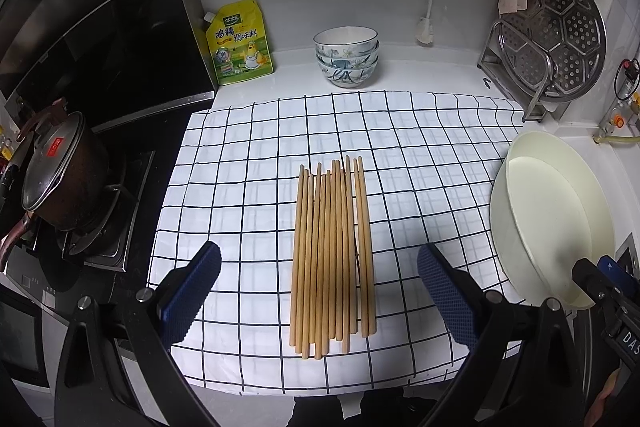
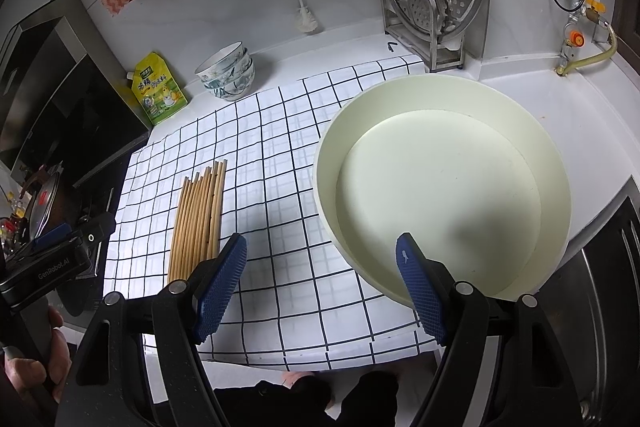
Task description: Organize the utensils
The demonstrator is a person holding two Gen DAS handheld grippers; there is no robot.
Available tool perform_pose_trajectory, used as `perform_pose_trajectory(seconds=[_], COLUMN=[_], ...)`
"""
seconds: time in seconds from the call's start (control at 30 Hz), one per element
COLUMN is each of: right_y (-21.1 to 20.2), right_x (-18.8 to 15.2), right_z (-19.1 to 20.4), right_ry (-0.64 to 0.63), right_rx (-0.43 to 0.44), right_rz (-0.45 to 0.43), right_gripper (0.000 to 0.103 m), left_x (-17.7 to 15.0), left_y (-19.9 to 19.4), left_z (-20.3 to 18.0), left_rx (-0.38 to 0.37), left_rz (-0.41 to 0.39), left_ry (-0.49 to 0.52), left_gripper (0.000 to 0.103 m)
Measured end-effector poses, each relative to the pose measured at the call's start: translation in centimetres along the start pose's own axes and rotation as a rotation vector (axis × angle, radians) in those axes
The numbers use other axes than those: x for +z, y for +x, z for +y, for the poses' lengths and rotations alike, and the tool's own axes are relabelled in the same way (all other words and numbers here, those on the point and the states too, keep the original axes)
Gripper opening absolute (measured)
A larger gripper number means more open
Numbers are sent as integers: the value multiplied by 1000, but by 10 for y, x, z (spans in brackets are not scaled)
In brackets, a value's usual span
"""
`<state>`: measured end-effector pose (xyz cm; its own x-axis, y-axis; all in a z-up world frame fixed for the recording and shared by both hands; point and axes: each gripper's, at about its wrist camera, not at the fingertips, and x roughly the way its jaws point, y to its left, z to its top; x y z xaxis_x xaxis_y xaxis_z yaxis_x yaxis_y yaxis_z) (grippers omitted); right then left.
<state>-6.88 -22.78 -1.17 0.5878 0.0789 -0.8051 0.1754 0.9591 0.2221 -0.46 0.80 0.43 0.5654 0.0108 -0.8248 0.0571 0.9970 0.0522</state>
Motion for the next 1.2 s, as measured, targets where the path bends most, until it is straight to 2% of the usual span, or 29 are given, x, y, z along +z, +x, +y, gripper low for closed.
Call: perform_pose_trajectory(seconds=[0.57,0.93,1.2], right_y=[6,40,86], right_x=[2,1,-7], right_z=[10,72,108], right_ry=[-17,-143,-190], right_rx=[11,79,101], right_rz=[-11,2,63], right_gripper=[74,74,74], left_x=[0,-6,-13], left_y=[10,45,93], left_z=[13,63,88], left_rx=[-21,39,24], left_rz=[23,26,65], left_ry=[-5,-9,3], left_gripper=[97,97,97])
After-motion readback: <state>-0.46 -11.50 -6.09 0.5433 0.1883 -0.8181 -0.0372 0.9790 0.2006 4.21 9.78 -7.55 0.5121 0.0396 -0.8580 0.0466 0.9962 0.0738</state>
